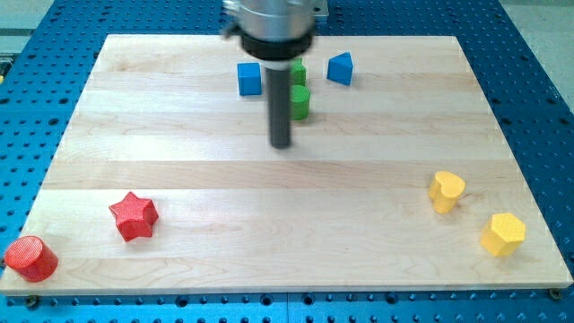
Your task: Push the yellow heart diagonal to the bottom right of the green circle
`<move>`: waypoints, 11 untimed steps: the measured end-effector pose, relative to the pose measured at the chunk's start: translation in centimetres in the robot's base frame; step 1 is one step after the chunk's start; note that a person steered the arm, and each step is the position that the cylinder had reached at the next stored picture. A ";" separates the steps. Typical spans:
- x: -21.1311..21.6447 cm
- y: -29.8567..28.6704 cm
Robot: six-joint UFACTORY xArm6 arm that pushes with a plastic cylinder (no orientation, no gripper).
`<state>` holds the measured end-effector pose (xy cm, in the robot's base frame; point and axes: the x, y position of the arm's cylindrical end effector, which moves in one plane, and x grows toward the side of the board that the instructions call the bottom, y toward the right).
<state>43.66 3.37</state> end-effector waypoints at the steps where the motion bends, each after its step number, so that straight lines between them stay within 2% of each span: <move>1: -2.6 9.0; 2: -2.6 20.2; 3: 3.4 28.7; 4: 9.5 25.9; 6: 9.6 10.2; 7: 7.4 3.3; 8: 6.6 4.5; 10: 12.1 8.4; 11: 11.1 9.2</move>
